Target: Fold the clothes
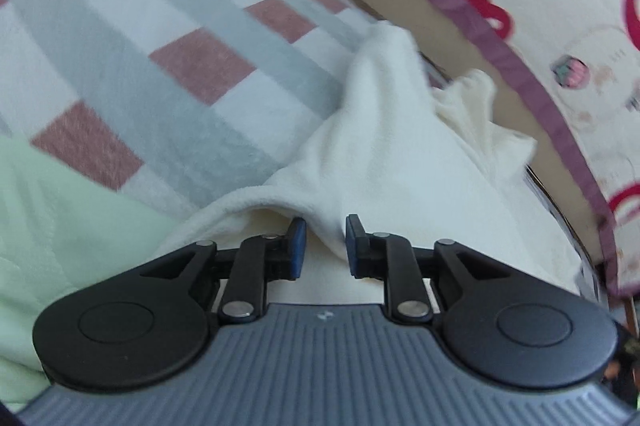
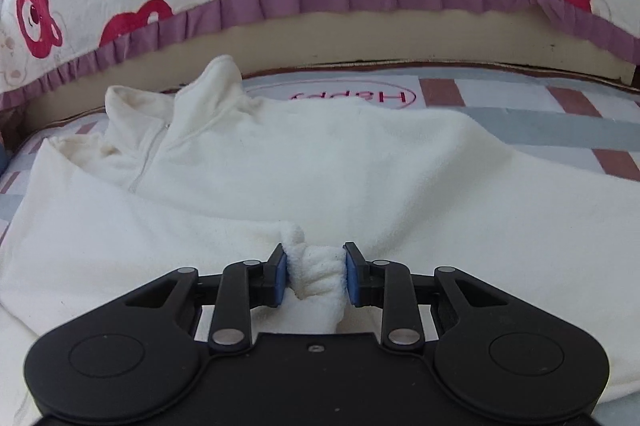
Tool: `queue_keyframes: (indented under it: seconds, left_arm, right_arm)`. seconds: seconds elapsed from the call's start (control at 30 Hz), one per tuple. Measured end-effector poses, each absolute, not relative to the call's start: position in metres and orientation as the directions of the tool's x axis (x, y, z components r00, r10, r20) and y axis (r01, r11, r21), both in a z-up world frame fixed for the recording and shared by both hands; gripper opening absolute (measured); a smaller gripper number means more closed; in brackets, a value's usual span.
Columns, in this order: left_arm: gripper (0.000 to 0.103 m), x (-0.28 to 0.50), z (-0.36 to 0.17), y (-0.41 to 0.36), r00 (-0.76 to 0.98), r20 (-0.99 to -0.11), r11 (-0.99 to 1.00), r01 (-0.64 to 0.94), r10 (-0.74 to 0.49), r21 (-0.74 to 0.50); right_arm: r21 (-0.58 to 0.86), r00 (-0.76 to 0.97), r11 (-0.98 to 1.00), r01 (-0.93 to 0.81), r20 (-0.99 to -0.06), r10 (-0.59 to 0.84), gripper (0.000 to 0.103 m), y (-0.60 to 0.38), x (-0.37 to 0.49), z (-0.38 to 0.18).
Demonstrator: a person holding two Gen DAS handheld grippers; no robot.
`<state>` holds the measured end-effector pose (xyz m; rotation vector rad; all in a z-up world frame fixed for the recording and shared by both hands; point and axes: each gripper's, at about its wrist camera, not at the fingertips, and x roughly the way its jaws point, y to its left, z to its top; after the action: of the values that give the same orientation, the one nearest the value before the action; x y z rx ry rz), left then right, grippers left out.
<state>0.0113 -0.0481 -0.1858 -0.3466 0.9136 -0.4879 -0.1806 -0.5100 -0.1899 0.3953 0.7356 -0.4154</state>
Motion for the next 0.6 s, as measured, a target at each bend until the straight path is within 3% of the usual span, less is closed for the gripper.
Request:
queue_keyframes:
  seconds: [0.07,0.2,0.27,0.53,0.6]
  left_arm:
    - [0.027,0.018,-0.17,-0.053,0.526,-0.643,0.83,0.318,-0.556,-0.458]
    - [0.048,0.032,-0.139,-0.064,0.543,-0.597,0.805,0.442,-0.591,-0.396]
    - [0.05,0.048,-0.129,-0.073,0.539,-0.585,0.791,0.488,-0.606,-0.37]
    - [0.055,0.172,-0.177,-0.154,0.485,-0.75,0.864,0.448,-0.45,-0.229]
    - [0.053,0.188,-0.191,-0.159,0.453,-0.76,0.863,0.419,-0.467,-0.281]
  right_arm:
    - [0.203,0.663,0.844,0.497,-0.717,-0.218,0.033,-0.509,-0.181,-0.191]
    - [0.221,0.657,0.834,0.506,-0.725,-0.207,0.033,-0.512,-0.179,-0.195]
    - [0.233,0.659,0.828,0.511,-0.725,-0.202,0.033,-0.513,-0.178,-0.197]
    - [0.223,0.674,0.851,0.476,-0.713,-0.19,0.033,-0.509,-0.183,-0.199]
    - [0.218,0.68,0.861,0.459,-0.71,-0.183,0.034,-0.508,-0.183,-0.2]
